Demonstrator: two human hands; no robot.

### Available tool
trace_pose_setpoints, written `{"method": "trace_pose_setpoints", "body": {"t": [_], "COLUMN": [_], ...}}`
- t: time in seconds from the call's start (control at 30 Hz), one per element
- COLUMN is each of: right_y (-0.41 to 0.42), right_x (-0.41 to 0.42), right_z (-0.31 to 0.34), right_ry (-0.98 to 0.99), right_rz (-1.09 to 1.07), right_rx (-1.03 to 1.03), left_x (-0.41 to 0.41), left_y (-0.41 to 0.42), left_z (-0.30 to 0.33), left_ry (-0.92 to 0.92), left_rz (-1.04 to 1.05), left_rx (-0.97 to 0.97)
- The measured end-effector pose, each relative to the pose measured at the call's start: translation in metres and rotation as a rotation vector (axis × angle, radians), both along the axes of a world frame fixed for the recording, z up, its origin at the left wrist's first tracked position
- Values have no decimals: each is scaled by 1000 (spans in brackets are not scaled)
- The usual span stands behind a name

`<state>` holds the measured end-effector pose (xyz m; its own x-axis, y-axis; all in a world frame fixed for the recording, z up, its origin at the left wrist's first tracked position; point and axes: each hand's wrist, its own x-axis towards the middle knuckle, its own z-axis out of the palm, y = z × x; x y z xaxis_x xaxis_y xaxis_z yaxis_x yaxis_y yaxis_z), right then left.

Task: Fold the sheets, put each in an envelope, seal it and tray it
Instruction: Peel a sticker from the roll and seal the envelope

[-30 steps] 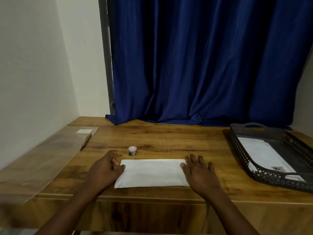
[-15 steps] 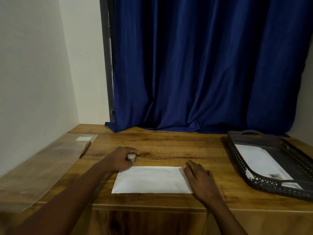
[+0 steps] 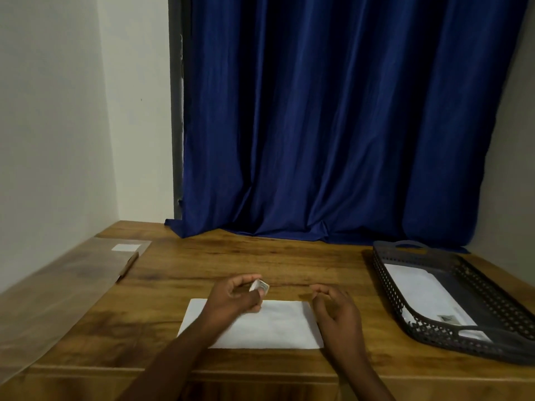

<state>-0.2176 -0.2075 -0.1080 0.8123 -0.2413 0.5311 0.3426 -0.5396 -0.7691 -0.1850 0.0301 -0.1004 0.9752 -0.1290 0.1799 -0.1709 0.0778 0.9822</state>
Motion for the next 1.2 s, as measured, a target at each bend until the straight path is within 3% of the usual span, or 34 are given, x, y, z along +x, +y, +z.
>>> {"method": "trace_pose_setpoints", "body": {"t": [0.13, 0.33, 0.73, 1.2], "right_y": [23, 55, 46, 47], "right_x": [5, 9, 10, 5], "right_z": [4, -5, -8, -5], "right_ry": [-64, 93, 161, 116], "right_rz": [138, 323, 286, 282], "right_rx": [-120, -94, 234, 262], "left_x": [1, -2, 3, -2], "left_y": [-3, -2, -2, -2], "left_z": [-9, -14, -19, -18], "left_ry": [-19, -90, -177, -145], "left_rz": [-3, -59, -93, 0], "left_rx": [39, 108, 228, 161]}}
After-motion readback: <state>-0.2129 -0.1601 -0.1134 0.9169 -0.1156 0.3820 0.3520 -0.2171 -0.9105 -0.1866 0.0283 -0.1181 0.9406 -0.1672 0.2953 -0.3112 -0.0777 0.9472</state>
